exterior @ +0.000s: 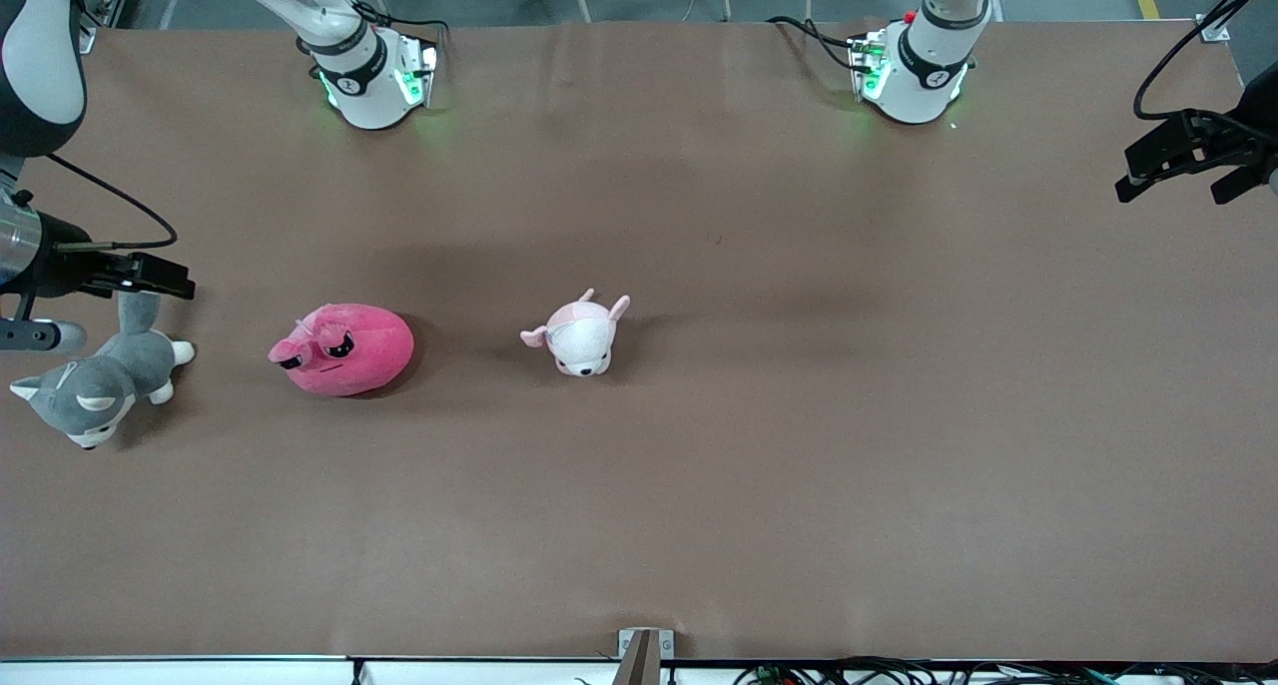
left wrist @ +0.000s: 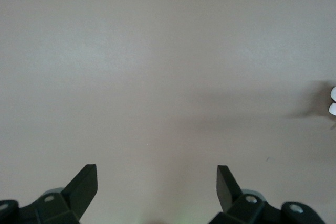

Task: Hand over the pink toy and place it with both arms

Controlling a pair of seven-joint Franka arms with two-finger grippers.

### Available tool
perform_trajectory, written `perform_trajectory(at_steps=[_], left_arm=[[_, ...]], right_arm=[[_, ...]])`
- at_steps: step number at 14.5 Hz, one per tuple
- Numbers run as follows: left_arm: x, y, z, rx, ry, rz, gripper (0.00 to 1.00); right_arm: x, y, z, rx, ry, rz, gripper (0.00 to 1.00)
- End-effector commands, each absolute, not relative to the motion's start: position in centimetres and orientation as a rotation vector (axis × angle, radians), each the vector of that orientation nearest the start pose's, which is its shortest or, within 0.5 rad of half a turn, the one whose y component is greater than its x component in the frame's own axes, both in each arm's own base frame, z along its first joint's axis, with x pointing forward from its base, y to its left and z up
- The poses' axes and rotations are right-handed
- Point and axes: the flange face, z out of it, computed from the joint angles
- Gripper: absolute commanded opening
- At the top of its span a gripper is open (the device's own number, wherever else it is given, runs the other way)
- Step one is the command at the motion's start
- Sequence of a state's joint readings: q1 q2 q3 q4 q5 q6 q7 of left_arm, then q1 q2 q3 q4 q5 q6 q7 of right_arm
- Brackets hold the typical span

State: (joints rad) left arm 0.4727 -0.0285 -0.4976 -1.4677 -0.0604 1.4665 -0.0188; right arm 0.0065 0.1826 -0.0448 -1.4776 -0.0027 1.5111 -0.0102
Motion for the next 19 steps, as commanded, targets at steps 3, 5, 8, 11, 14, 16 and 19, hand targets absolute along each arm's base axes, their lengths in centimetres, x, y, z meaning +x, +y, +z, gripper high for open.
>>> perform_trajectory(at_steps=[3, 5, 8, 11, 14, 16, 19], left_arm=[[53.6, -2.1, 68.3, -3.182, 0.025, -0.05, 1.0], [53.6, -2.1, 68.2, -3.183, 0.025, -0.048, 1.0], [53.7, -2.2, 68.1, -3.186, 0.03, -0.044, 1.0], [53.7, -2.5, 68.0, -3.168, 0.043, -0.04, 1.0], [53.6, -1.7, 68.2, -3.168, 0.023, -0.045, 1.0], [53.6, -1.7, 68.2, -3.17, 0.026, -0.045, 1.0], [53.6, -1.9, 68.2, -3.171, 0.033, -0.04, 1.0]], right_arm=[[55.3, -2.3, 58.8, -3.146, 0.063, 0.189, 1.0], [54.3, -2.5, 59.9, -3.145, 0.068, 0.181, 1.0], [53.4, -2.4, 61.1, -3.144, 0.061, 0.184, 1.0], [52.9, -2.4, 61.7, -3.144, 0.056, 0.182, 1.0], [52.0, -2.4, 63.0, -3.144, 0.052, 0.155, 1.0], [51.0, -2.5, 64.1, -3.144, 0.054, 0.145, 1.0], [49.8, -2.6, 65.3, -3.142, 0.059, 0.148, 1.0]])
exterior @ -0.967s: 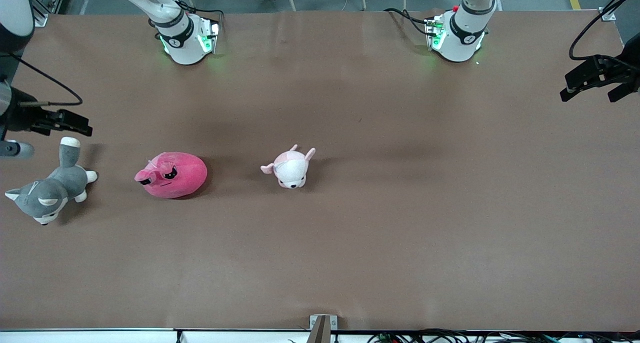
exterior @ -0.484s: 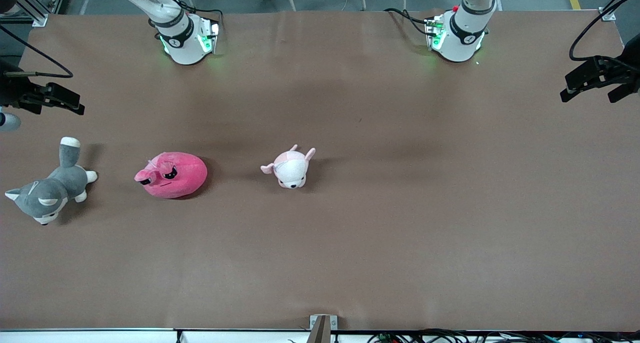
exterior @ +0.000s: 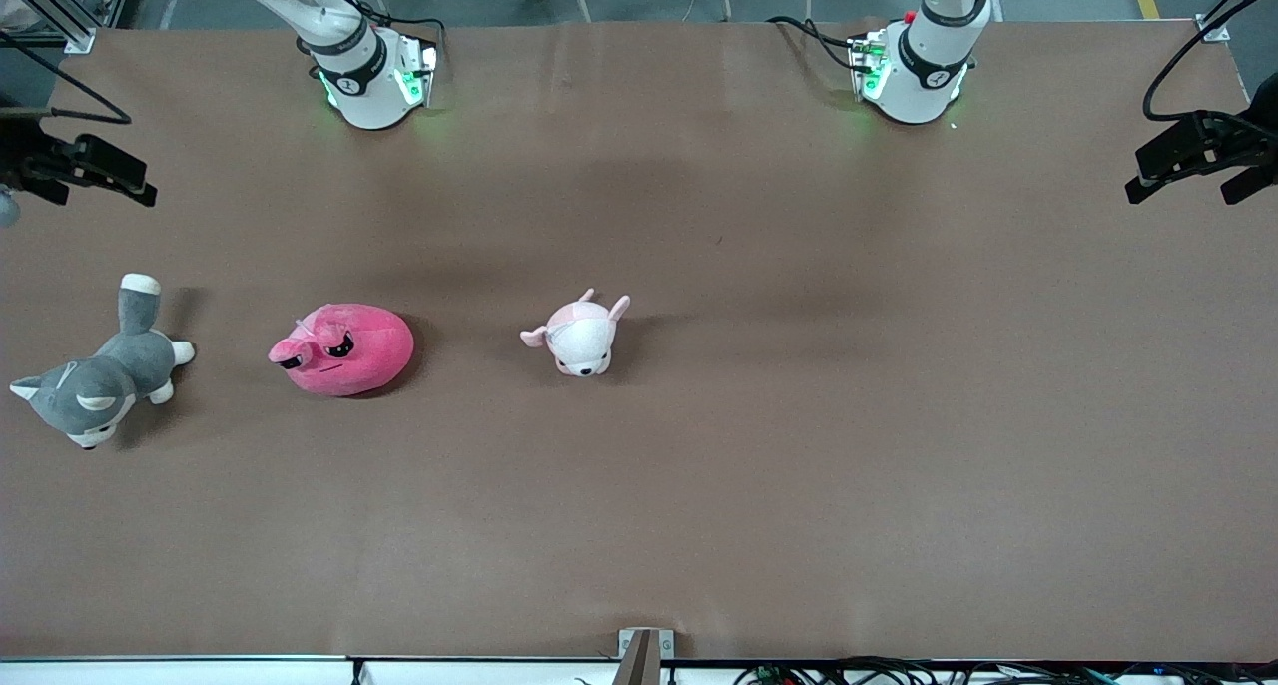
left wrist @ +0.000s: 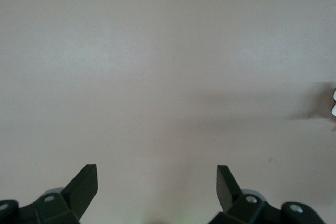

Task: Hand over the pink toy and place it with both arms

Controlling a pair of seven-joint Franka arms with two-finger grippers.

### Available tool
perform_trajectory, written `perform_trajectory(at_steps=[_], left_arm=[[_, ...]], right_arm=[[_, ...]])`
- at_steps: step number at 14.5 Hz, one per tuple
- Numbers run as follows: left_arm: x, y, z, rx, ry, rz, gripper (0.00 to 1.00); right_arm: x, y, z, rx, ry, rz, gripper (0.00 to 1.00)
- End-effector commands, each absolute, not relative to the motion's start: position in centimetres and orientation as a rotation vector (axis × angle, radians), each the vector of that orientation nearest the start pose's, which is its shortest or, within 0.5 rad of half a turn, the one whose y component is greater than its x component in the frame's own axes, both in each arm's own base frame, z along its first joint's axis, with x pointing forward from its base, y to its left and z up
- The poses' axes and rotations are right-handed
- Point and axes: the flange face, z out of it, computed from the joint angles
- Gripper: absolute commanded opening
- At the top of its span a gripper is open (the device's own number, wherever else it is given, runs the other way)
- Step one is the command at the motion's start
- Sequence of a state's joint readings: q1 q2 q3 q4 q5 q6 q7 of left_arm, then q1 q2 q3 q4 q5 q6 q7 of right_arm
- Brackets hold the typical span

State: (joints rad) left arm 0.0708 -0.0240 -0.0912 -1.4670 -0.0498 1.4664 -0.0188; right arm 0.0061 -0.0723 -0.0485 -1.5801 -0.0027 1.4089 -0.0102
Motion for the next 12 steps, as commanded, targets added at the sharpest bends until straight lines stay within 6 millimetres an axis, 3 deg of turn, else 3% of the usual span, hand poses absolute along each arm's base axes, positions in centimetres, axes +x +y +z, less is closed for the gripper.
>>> perform_trajectory(at_steps=[1, 12], left_arm=[[53.56, -2.01, 68.15, -3.17, 0.035, -0.04, 1.0], [53.41, -1.92, 68.4, -3.168, 0.037, -0.048, 1.0]], right_arm=[[49.63, -2.46, 65.53, -3.143, 0.055, 0.148, 1.0], [50.3, -2.6, 66.06, -3.144, 0.064, 0.073, 1.0]])
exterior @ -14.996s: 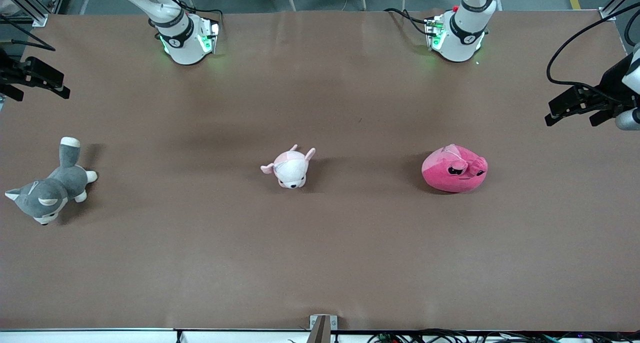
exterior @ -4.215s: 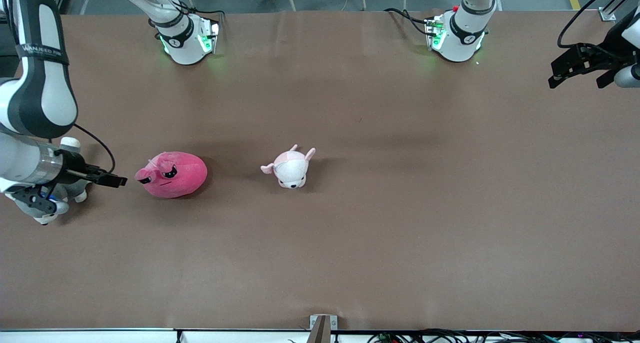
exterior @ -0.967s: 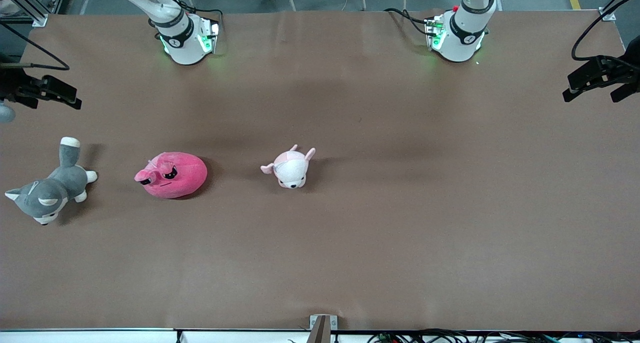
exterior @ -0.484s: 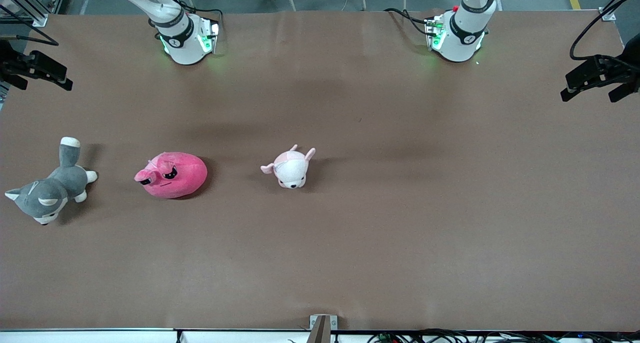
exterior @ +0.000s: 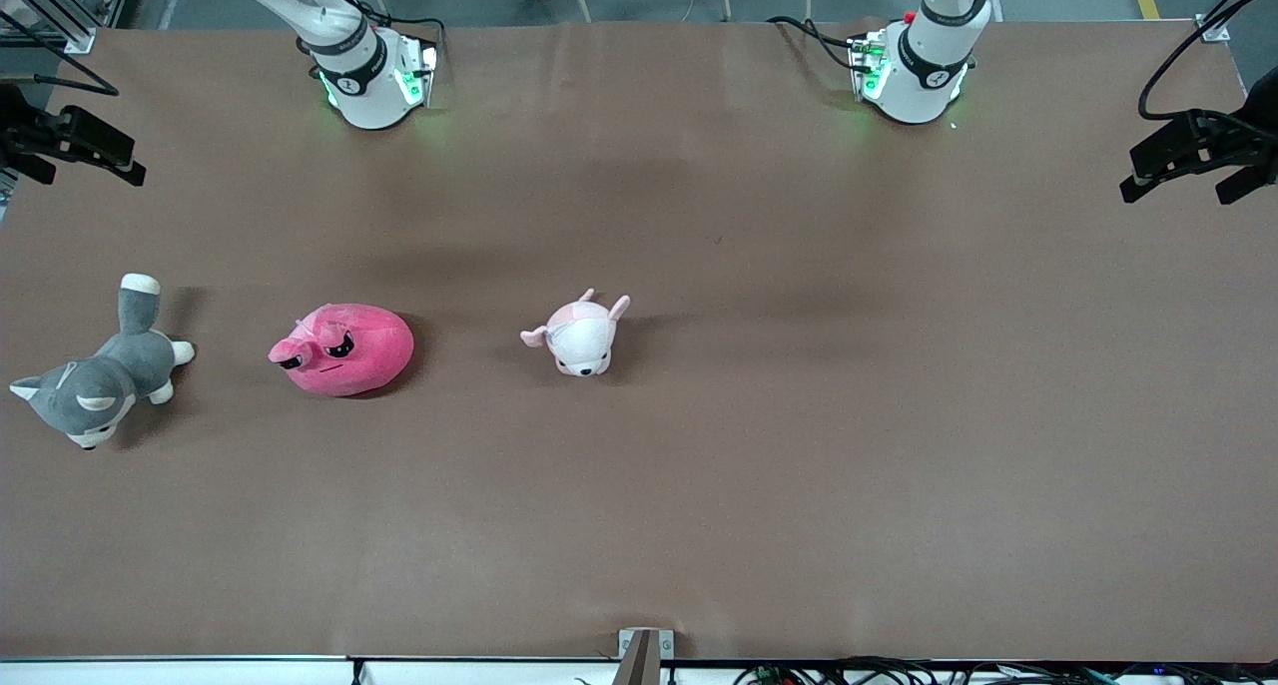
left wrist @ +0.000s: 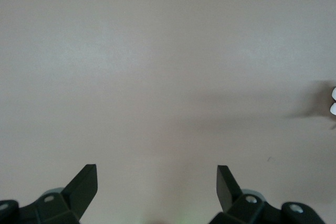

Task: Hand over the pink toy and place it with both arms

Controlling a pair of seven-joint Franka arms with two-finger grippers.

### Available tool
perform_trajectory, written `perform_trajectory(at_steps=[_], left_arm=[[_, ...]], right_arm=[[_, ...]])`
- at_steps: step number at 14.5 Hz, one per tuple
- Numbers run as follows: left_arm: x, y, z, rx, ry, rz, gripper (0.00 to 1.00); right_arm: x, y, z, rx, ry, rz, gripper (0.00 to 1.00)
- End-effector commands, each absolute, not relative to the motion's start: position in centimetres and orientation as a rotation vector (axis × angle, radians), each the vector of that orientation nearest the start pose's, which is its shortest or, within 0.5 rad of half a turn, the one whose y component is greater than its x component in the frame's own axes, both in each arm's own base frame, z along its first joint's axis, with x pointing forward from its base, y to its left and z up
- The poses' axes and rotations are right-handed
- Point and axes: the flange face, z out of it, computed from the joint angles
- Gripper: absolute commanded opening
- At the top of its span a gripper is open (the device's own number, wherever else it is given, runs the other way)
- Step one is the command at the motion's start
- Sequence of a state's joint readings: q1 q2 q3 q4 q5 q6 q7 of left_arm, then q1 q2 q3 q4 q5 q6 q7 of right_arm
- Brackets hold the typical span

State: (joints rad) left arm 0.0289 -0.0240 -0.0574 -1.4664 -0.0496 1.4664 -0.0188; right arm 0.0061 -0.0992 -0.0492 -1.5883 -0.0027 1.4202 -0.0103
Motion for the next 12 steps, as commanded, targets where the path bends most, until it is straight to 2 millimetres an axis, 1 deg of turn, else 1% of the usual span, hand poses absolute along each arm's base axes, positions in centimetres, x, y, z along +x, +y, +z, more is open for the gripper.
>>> perform_trajectory(at_steps=[1, 2, 3, 5, 12], left_arm=[[53.4, -1.8, 68.4, -3.168, 0.037, -0.048, 1.0], [53.4, -2.0, 68.4, -3.168, 0.04, -0.048, 1.0], [53.4, -2.0, 68.4, -3.168, 0.04, -0.048, 1.0], [53.4, -2.1, 68.4, -3.168, 0.042, -0.048, 1.0], [53.4, -2.1, 68.4, -3.169, 0.04, -0.048, 1.0]], right_arm=[[50.4, -2.5, 66.5, -3.144, 0.061, 0.056, 1.0], [50.4, -2.4, 67.6, -3.143, 0.061, 0.029, 1.0], [50.6, -2.3, 68.2, -3.144, 0.054, 0.015, 1.0], [50.9, -2.0, 68.6, -3.133, 0.047, 0.002, 1.0], [51.4, -2.6, 67.8, -3.139, 0.053, 0.036, 1.0]])
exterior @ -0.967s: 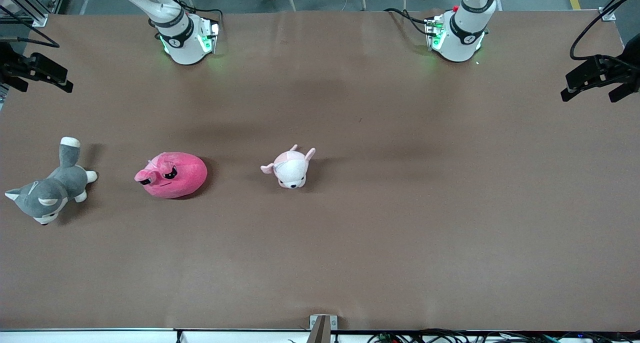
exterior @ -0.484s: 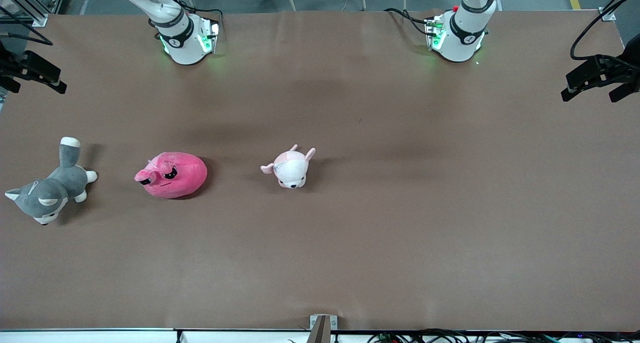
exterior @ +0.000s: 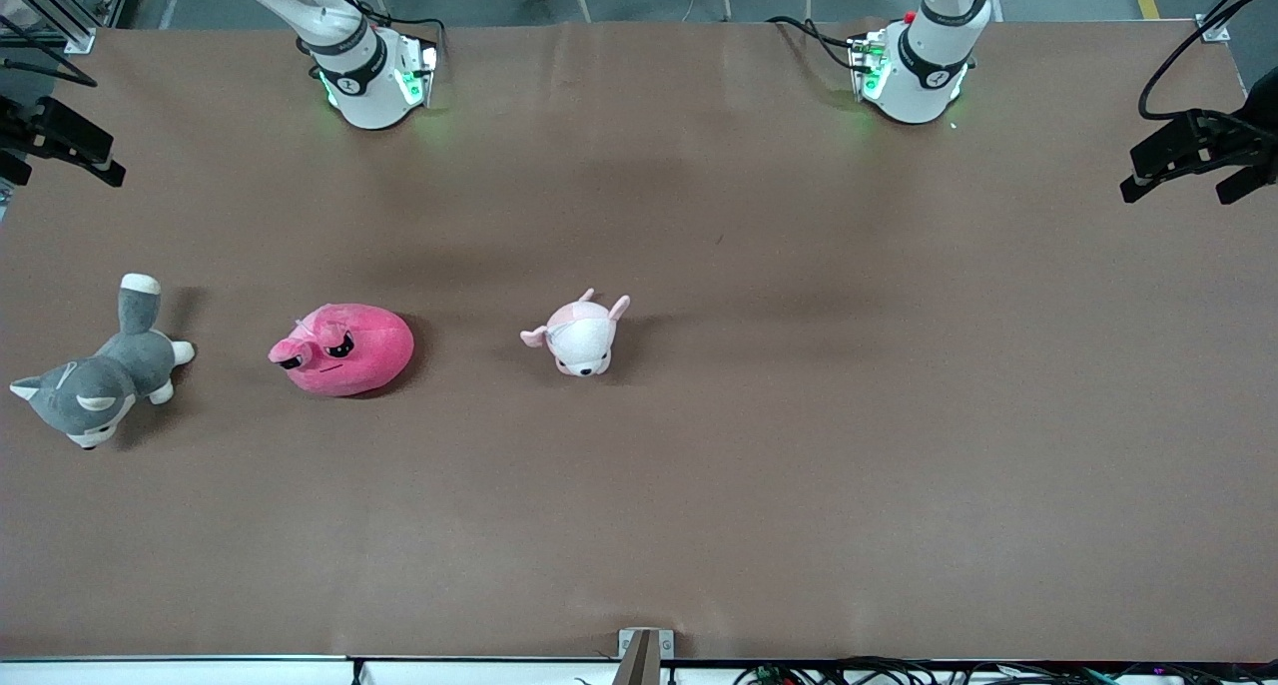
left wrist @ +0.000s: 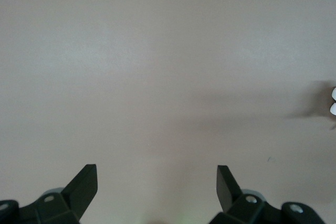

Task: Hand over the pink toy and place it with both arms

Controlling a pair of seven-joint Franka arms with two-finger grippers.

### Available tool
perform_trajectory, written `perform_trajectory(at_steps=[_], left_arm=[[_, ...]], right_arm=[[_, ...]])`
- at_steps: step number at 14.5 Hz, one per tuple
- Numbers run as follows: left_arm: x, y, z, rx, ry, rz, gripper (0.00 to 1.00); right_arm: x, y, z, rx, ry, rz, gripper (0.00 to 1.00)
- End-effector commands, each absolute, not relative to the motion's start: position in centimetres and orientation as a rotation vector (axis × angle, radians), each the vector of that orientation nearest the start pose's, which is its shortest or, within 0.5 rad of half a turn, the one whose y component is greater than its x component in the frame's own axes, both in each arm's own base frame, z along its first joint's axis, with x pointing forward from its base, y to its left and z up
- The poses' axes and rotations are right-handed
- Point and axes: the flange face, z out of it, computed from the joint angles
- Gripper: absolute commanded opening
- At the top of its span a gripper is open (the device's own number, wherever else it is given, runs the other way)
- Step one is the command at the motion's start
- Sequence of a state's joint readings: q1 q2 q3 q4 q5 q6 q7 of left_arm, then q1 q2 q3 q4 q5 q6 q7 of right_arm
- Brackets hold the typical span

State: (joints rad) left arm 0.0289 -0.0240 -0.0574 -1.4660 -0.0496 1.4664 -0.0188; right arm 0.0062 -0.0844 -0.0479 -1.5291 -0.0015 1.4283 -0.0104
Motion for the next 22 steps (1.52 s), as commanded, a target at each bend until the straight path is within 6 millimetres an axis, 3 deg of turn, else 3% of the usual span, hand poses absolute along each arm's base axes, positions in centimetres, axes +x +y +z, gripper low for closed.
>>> perform_trajectory(at_steps=[1, 18, 22], left_arm=[[53.4, -2.03, 68.4, -3.169, 0.035, -0.048, 1.0], [53.4, -2.12, 68.33, -3.171, 0.035, -0.045, 1.0], [53.41, -2.04, 68.33, -3.171, 0.033, -0.045, 1.0]], right_arm=[[51.44, -2.49, 67.84, -3.139, 0.051, 0.036, 1.0], [51.28, -1.95, 67.56, -3.134, 0.033, 0.067, 1.0], [51.24, -2.27, 67.58, -3.132, -0.037, 0.064, 1.0]])
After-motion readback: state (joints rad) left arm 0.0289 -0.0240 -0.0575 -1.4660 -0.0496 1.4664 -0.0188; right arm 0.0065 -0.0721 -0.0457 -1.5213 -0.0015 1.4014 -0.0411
